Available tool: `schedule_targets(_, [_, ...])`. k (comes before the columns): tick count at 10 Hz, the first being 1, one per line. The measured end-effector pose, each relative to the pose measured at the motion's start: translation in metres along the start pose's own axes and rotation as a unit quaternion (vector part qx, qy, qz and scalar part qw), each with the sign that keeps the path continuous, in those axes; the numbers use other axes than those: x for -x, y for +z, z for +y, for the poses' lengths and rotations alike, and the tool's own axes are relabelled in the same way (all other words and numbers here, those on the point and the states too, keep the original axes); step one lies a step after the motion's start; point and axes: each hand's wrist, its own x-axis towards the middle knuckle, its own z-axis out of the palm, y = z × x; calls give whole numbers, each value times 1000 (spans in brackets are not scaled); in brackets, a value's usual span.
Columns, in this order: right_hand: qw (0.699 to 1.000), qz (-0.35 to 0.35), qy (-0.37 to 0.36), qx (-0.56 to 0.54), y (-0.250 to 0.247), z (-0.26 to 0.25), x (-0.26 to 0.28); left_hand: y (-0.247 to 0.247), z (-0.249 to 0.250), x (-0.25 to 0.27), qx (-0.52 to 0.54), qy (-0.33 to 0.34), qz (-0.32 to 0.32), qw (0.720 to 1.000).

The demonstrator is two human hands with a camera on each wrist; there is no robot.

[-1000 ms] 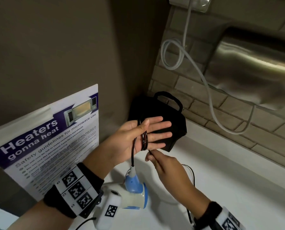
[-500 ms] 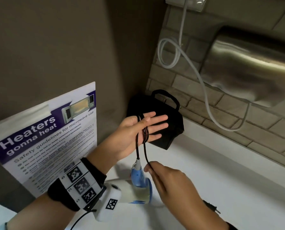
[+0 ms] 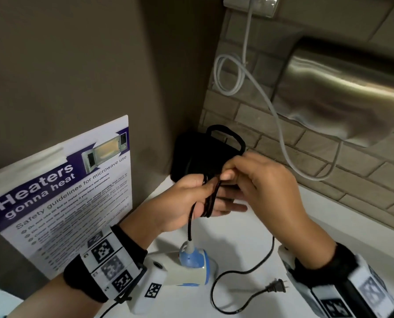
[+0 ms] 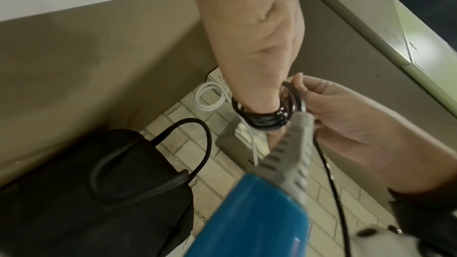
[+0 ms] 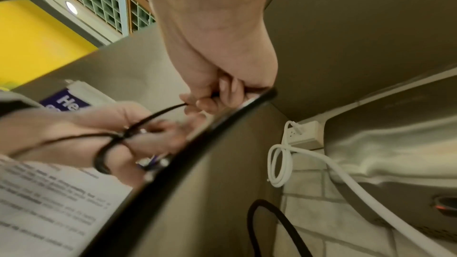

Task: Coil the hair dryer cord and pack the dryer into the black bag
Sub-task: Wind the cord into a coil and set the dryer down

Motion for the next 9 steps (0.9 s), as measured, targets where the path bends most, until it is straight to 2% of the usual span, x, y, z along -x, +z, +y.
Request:
schedule_targets(1, [998,24,-1,-62,16,16,-14,-2,-1,5,17,-21,-36,999])
schedule_targets(2, [993,19,19,-119,34,25,-18,-5,0,8,34,-28,-52,998])
schedule_targets(3, [978,-14,40,-203,37,30,-15,-4,0,12,51,-33,-69,996])
schedule_targets(5, [939,-71,129,-310,45,35,-3,8,1,11,64,-22,-112,991])
schedule_targets(6, [897,-122,253,-341,65,5,8,11,1,11,39,-4,-114,993])
schedule_targets(7, [864,-27,499,57,118,-24,-11,14,-1,11,46,12,-110,993])
schedule_targets(8, [873,-80,469,102,132,-21,2,13,-3,9,58,31,-90,994])
schedule_targets(9, [944,-233,196,-130,87,-4,61,7,-1,6,61,57,-50,995])
